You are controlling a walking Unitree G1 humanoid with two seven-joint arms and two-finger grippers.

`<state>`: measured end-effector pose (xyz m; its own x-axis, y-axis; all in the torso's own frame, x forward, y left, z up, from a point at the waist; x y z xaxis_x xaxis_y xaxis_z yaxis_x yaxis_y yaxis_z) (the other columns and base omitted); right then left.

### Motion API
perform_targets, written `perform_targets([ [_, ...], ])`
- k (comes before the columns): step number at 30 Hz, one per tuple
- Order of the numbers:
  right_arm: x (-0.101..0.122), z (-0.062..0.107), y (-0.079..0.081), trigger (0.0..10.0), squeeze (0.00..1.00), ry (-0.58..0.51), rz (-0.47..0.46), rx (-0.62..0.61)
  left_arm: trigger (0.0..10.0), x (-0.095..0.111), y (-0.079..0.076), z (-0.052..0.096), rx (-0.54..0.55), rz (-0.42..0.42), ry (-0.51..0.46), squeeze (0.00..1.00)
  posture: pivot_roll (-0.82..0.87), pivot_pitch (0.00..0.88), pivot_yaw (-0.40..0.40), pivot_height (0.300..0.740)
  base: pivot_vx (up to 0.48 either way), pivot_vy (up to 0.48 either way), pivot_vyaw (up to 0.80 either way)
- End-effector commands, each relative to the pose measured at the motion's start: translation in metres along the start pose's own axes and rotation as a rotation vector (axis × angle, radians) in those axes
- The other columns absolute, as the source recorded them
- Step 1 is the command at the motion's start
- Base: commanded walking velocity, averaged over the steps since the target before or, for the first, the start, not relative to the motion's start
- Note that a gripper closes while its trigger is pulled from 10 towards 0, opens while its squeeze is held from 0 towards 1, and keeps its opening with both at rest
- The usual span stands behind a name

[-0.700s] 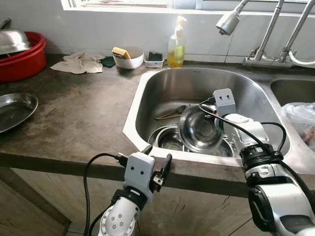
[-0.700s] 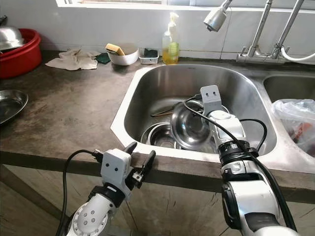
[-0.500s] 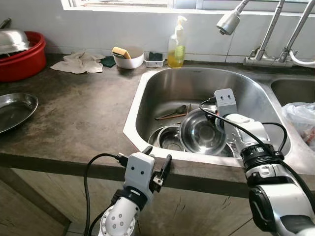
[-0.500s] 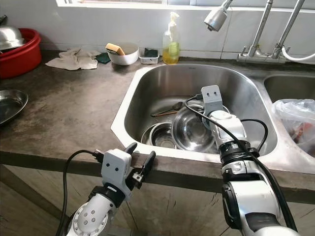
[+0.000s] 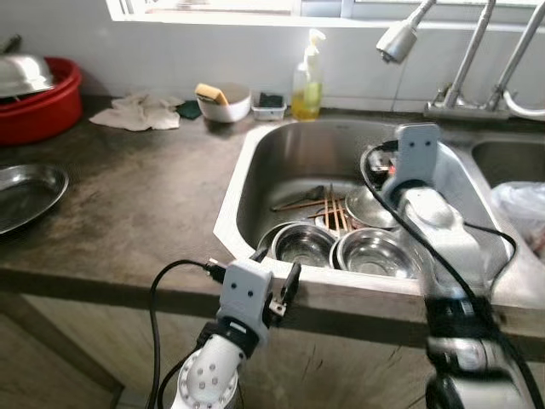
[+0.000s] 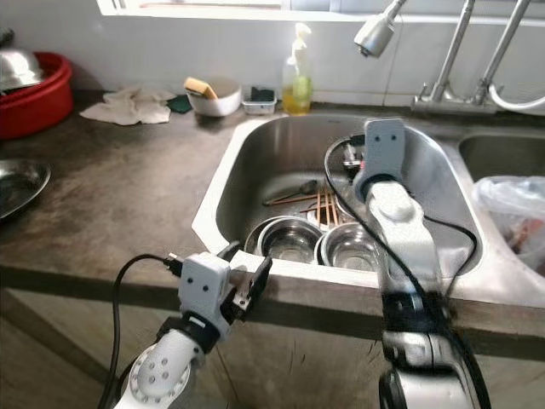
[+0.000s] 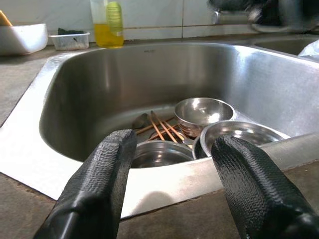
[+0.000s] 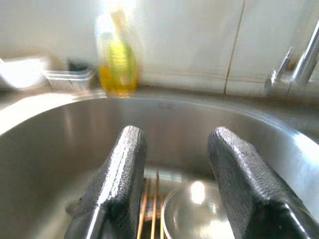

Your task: Kitchen organization

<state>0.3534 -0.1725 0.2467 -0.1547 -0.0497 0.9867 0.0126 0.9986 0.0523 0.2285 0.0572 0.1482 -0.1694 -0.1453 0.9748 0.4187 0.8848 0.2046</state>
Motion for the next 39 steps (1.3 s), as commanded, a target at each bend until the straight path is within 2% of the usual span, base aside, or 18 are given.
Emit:
perform_targets([
  [1,0.015,0.015,0.007,10.0,0.0,-0.091,0.0,0.022,10.0,-0.002,0.001,-0.001,0.004,0.005,0.005,0.0,-0.02,0.093,-0.01,0.74,0.0,0.0,0.0],
  [4,0.013,0.041,0.011,10.0,0.0,-0.138,-0.011,0.029,10.0,-0.002,0.002,-0.003,0.002,0.004,0.002,0.0,-0.02,0.091,0.0,0.74,0.0,0.0,0.0],
  [8,0.004,0.063,0.01,10.0,0.0,-0.163,0.007,0.013,10.0,-0.003,0.003,-0.003,-0.007,-0.003,-0.003,0.0,-0.02,0.089,0.001,0.74,0.0,0.0,0.0],
  [13,-0.013,0.088,0.009,10.0,0.0,-0.111,-0.014,-0.037,10.0,-0.003,0.003,-0.004,-0.008,-0.004,-0.009,0.0,-0.02,0.082,0.002,0.74,0.0,0.0,0.0],
  [20,-0.021,0.098,0.011,10.0,0.0,-0.101,0.004,-0.04,10.0,-0.002,0.004,-0.004,-0.012,-0.004,-0.016,0.0,-0.02,0.073,0.0,0.74,0.0,0.0,0.0],
  [27,-0.03,0.108,0.013,10.0,0.0,-0.067,0.047,-0.046,10.0,0.001,0.003,-0.005,-0.021,-0.018,-0.03,0.0,-0.02,0.061,-0.006,0.74,-0.265,0.0,0.0],
  [39,-0.034,0.109,0.019,10.0,0.0,-0.062,0.037,-0.042,10.0,-0.001,0.004,-0.008,-0.024,-0.013,-0.038,0.0,-0.04,0.03,0.004,0.74,-0.303,0.0,0.0],
])
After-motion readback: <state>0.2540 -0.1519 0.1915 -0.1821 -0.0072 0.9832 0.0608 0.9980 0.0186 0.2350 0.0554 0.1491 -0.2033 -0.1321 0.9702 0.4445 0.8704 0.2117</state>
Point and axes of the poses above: a point about 5 cm out from each wrist's last joint towards the gripper, its own z axis pointing back from the gripper into the wrist, its own x axis along the axis of the wrist's last joint, y = z × x, the point moved 1 cm from there along -z, pointing out of the wrist towards the gripper, and after that the axes turned 7 degrees about -z, right-handed, at the moved point
